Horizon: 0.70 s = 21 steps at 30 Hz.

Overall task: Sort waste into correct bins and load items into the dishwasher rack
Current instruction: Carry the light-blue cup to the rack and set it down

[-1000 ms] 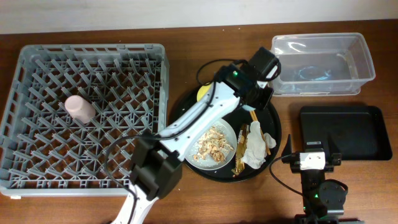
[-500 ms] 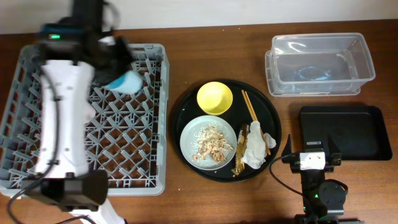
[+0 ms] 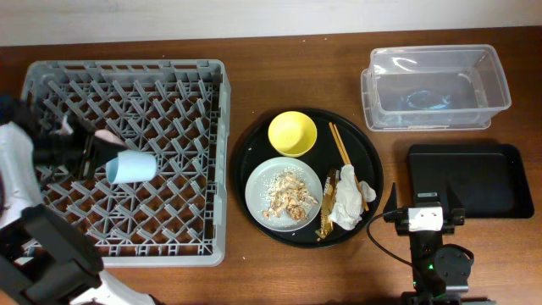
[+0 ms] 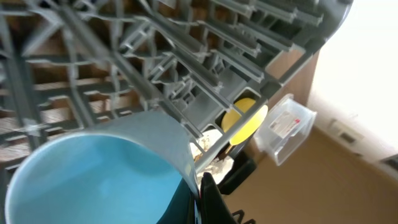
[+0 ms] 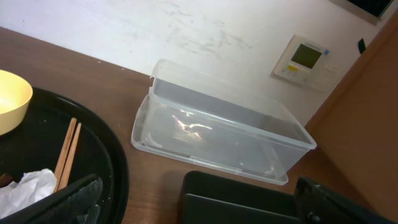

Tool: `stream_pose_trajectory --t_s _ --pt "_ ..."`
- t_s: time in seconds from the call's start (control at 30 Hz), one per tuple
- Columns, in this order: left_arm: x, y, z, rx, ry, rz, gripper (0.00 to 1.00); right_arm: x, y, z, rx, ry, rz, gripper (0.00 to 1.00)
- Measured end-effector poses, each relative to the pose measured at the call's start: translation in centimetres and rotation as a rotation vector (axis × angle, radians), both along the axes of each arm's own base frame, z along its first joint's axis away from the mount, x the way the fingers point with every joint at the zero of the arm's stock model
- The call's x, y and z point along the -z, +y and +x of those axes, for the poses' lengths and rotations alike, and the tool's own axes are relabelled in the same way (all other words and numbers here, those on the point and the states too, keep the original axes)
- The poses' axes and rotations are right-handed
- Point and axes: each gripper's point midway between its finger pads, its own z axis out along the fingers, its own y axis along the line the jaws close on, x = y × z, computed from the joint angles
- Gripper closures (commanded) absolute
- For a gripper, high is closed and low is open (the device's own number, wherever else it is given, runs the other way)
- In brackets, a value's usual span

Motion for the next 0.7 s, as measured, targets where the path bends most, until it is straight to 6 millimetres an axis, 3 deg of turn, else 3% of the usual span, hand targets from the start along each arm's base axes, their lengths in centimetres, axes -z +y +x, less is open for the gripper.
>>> stream_pose_trajectory --t_s 0.27,0.47,0.7 --pt "0.5 5.2 -2.2 -0.115 -0.137 -0.085 0.99 0.0 0.0 0.0 0.0 0.0 0.0 0.01" --pt "-0.4 4.7 -0.9 -0.083 -0.338 -0.154 0.99 0.0 0.0 0.0 0.0 0.0 0.0 0.01" --pt "1.3 4.3 -0.5 -0.073 -0.42 -0.167 1.0 0.0 0.0 0.0 0.0 0.0 0.0 0.01"
